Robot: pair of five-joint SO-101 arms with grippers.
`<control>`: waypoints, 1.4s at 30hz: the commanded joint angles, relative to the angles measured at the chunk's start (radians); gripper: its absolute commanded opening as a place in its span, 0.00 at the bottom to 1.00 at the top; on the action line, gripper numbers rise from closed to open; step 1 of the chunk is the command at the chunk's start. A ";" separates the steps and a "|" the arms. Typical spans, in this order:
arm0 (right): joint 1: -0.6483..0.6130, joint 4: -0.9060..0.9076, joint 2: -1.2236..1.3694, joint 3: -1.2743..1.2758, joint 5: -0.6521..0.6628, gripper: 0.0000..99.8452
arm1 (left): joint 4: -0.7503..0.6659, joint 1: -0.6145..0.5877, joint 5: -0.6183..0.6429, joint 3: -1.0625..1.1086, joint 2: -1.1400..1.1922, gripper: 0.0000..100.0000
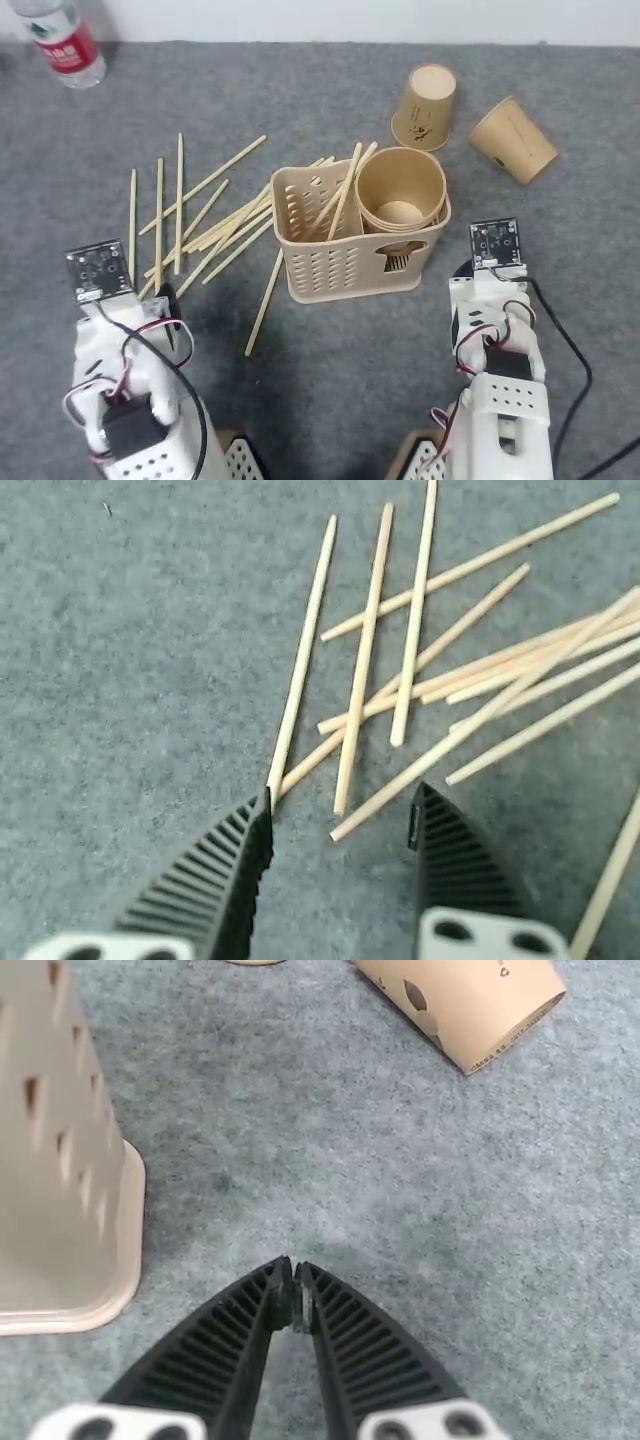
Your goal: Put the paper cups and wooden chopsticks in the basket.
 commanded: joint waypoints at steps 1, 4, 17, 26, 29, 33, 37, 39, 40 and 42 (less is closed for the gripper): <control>-0.004 -0.016 -0.015 -0.006 0.012 0.01 | 0.005 0.008 0.075 -0.048 0.012 0.21; -0.004 -0.016 -0.015 -0.006 0.012 0.01 | -0.017 -0.005 0.121 -0.051 0.012 0.21; -0.005 -0.019 -0.015 -0.006 0.012 0.01 | -0.072 -0.035 0.216 -0.386 0.562 0.21; -0.007 -0.018 -0.015 -0.006 0.012 0.01 | -0.071 -0.040 0.213 -0.825 1.369 0.21; -0.007 -0.018 -0.015 -0.006 0.012 0.01 | -0.072 -0.041 0.216 -0.958 1.580 0.21; -0.007 -0.018 -0.015 -0.006 0.012 0.01 | -0.072 -0.041 0.216 -1.150 1.820 0.21; -0.007 -0.019 -0.015 -0.006 0.012 0.01 | -0.072 -0.044 0.212 -1.317 2.012 0.21; -0.008 -0.019 -0.015 -0.006 0.012 0.01 | -0.072 -0.052 0.212 -1.388 2.093 0.21; -0.008 -0.021 -0.015 -0.006 0.012 0.01 | -0.072 -0.057 0.212 -1.422 2.130 0.21; -0.008 -0.021 -0.015 -0.006 0.012 0.01 | -0.074 -0.066 0.210 -1.491 2.203 0.20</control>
